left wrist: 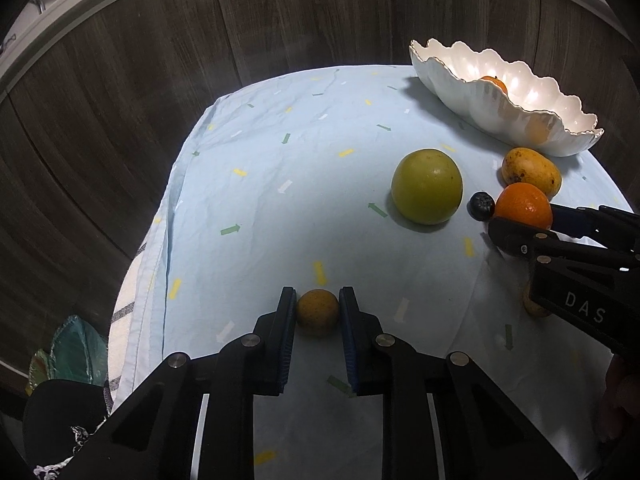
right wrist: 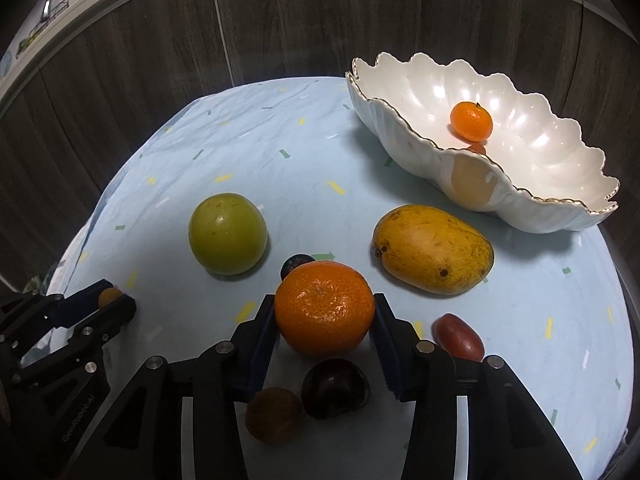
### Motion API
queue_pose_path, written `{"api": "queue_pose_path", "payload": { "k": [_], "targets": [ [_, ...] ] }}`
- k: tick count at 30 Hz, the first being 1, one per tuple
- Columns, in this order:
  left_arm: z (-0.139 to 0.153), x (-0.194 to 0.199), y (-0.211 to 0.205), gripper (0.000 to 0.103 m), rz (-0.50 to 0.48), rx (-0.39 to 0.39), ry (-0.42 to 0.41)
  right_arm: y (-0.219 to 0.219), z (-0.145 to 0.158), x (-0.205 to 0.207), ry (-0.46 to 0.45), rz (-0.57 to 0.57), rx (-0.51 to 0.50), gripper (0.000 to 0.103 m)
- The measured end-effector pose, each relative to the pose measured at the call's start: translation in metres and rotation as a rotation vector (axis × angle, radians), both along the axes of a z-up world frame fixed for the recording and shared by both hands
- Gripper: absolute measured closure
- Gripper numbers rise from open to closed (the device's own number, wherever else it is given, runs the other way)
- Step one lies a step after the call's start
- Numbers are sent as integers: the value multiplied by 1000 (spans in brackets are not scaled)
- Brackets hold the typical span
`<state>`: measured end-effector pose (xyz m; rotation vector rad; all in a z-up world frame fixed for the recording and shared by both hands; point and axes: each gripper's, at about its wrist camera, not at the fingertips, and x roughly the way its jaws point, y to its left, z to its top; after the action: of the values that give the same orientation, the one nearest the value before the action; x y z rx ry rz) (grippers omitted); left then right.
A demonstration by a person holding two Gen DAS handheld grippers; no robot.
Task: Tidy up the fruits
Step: 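Grasp the brown round fruit with the left tool while the right tool grasps the large mandarin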
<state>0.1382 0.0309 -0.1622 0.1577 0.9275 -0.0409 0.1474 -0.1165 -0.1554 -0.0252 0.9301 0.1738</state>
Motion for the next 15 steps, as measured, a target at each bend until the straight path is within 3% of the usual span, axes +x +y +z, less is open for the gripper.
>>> {"api": "queue_pose_path", "payload": {
  "k": [15],
  "targets": [
    [18, -5, 2, 81, 8, -2, -51, -1, 24, -11, -53, -3, 4, 56]
  ]
}}
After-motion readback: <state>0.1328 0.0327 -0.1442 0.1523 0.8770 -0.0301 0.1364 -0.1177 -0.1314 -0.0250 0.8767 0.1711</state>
